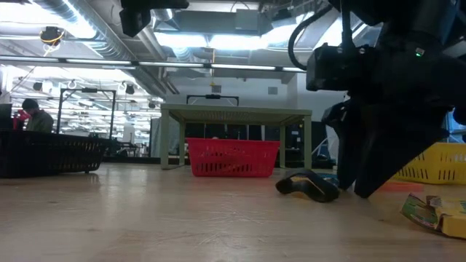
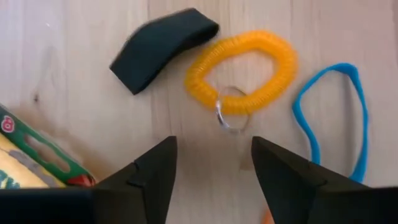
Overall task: Pick & Place Office Desk Supplies
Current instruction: Put the yellow spring keychain into the yellow bin
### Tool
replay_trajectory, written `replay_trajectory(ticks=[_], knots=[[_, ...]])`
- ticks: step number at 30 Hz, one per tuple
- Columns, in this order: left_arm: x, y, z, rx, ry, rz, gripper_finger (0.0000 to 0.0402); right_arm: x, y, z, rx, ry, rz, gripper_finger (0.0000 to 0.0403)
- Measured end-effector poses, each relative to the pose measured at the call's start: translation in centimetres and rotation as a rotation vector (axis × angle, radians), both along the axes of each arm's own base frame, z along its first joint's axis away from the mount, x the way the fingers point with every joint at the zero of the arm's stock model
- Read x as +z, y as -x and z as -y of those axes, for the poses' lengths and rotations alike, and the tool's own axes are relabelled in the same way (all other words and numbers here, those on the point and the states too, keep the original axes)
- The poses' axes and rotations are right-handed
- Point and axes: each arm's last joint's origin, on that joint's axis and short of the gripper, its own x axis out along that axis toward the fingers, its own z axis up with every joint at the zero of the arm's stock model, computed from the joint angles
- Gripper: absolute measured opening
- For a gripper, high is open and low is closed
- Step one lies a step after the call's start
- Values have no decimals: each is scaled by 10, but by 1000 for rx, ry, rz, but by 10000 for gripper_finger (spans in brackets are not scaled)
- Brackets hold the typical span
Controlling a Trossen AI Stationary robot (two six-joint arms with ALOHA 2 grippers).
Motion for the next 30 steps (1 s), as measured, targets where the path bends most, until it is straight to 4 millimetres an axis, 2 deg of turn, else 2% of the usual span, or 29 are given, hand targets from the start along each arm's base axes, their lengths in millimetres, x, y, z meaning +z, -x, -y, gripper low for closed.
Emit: replay_trajectory(ticks=[12, 19, 30], knots=[[-1, 1, 0, 0, -3, -15, 100, 22, -14, -7, 86, 4, 68, 200], [-1, 0, 0, -1, 1, -8, 100, 22, -15, -7, 113, 37, 83, 201], [-1, 0, 0, 0, 0, -8, 98, 10, -20, -7, 237, 44, 61, 201]])
